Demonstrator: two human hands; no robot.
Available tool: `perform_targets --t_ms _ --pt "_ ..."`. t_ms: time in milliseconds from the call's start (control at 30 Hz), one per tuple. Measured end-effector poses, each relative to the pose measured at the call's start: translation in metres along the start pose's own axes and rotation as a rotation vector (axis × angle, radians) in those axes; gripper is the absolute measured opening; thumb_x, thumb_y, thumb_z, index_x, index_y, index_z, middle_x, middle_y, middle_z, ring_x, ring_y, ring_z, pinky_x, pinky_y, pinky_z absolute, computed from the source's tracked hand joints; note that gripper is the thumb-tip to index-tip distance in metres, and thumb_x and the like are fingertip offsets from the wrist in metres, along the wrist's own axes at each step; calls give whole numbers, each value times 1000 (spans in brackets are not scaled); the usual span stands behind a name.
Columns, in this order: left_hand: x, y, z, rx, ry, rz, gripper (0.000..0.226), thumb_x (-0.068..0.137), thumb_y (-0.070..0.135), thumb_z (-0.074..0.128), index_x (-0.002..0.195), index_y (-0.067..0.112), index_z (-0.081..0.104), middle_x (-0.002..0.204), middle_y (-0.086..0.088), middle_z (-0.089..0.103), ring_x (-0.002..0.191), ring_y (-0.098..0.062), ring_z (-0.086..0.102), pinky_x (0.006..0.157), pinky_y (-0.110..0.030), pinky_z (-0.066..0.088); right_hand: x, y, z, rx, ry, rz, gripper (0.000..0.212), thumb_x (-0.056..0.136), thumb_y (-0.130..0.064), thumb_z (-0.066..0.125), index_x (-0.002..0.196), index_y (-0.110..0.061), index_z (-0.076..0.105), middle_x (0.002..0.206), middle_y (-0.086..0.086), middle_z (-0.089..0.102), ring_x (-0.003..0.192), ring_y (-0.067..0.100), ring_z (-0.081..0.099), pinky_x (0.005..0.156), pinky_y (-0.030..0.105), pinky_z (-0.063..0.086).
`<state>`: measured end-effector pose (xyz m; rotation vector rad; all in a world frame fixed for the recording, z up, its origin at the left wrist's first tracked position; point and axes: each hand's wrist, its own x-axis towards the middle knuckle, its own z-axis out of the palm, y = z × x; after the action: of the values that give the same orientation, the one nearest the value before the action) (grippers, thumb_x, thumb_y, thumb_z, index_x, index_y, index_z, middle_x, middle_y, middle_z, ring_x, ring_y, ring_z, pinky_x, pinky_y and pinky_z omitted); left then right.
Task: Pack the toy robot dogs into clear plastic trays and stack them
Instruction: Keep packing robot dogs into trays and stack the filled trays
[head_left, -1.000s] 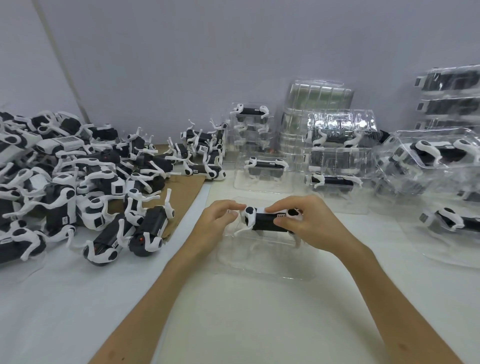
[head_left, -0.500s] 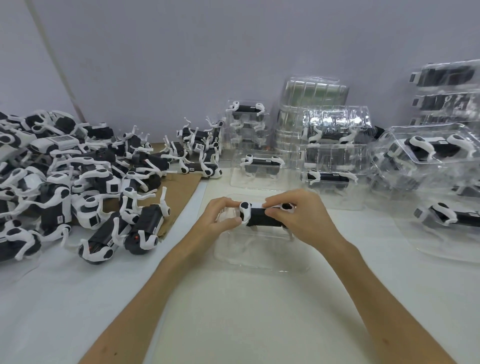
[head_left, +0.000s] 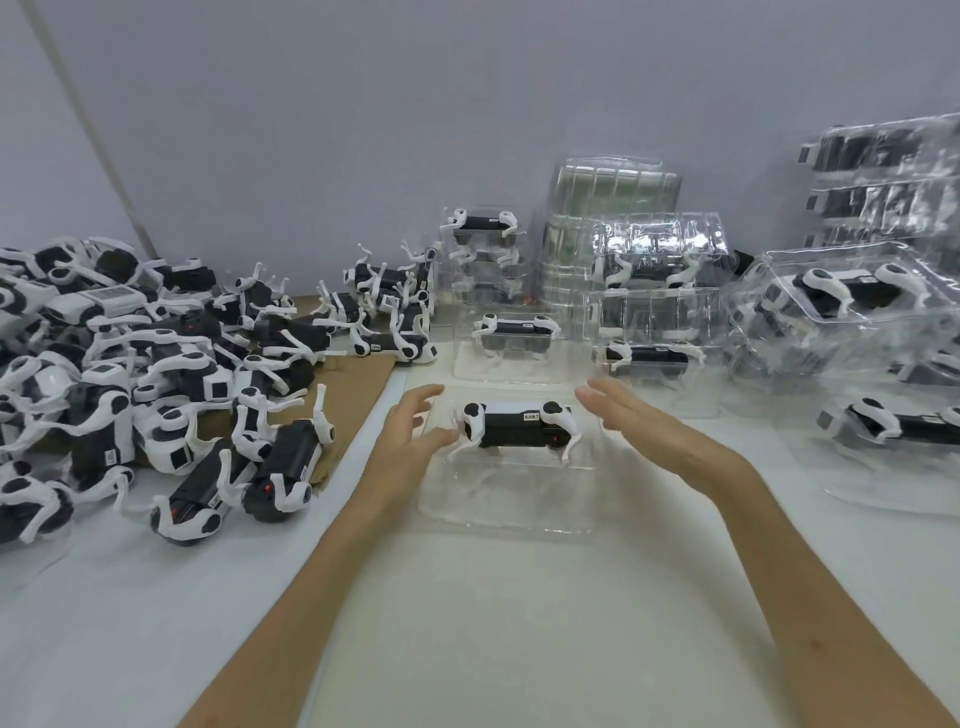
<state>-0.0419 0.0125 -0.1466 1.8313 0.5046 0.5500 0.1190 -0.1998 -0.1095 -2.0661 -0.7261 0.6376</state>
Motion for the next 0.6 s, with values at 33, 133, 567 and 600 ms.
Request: perform_targets --t_ms 33,133,567,600 --pt "2 -2 -1 22 39 -40 72 67 44 56 137 30 47 130 5 50 125 -15 46 108 -37 32 -1 1 0 -29 -52 52 96 72 -88 35 155 -42 23 162 -18 18 149 12 23 118 41 17" --pt "6 -7 -5 58 54 -184 81 67 56 50 142 24 47 136 5 53 132 -23 46 117 -49 26 -2 -1 6 -43 -124 87 101 63 -95 29 152 -47 25 161 -21 19 149 9 18 114 39 17" --pt "-5 8 0 -179 11 153 81 82 47 69 145 56 18 136 13 50 116 -13 62 102 -42 49 2 -14 21 235 133 -335 61 76 -73 60 130 -73 32 130 -28 47 100 -26 53 86 20 41" --pt "-4 7 0 -181 17 157 89 81 45 75 150 50 19 131 14 52 112 -12 63 100 -40 50 1 -15 21 244 168 -336 55 74 -71 62 122 -76 35 124 -29 47 96 -23 56 81 19 41"
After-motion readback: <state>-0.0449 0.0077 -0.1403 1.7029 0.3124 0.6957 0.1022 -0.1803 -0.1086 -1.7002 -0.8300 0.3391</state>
